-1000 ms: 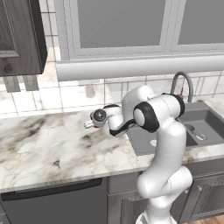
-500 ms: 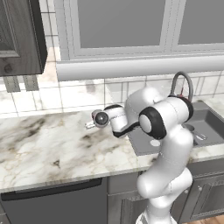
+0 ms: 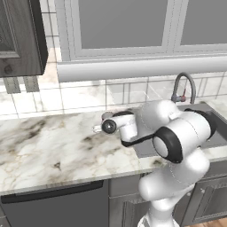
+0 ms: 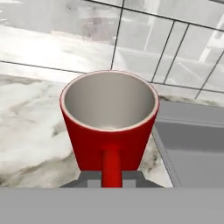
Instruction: Move any existing items from the left basin to the right basin for drying. Then move the mug from the counter to the left basin of the sink for washing.
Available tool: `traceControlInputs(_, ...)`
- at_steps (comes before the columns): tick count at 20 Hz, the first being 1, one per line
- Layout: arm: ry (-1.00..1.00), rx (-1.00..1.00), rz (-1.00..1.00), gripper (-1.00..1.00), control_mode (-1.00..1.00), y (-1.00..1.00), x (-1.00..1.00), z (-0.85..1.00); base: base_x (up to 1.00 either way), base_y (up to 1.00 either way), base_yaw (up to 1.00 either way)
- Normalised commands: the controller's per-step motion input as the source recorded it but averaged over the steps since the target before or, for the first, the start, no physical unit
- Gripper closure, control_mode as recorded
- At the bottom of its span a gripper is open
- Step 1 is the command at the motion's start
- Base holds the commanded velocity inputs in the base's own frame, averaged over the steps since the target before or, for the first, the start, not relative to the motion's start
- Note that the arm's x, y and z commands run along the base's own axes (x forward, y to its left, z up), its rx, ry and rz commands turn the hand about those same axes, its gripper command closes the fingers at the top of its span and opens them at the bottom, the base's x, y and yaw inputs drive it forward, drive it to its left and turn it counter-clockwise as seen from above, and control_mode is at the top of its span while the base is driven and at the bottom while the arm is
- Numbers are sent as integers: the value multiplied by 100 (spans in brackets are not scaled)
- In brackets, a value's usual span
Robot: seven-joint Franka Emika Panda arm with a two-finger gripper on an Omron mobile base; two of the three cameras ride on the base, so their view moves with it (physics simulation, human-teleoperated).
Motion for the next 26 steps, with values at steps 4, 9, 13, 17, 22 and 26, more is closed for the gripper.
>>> traceControlInputs(4, 0, 6, -15, 100, -100, -34, -30, 44, 0, 0, 0)
traceControlInputs(9, 0, 6, -14, 100, -100, -38, -22, 41, 0, 0, 0)
traceControlInputs(13, 0, 4, -12, 100, -100, -46, -16, 35, 0, 0, 0)
traceControlInputs(17, 0, 4, -13, 100, -100, -44, -12, 8, 0, 0, 0)
traceControlInputs(22, 1, 2, -13, 100, -100, -47, -14, 1, 0, 0, 0)
traceControlInputs(26, 0, 0, -11, 100, -100, -49, -15, -4, 0, 0, 0)
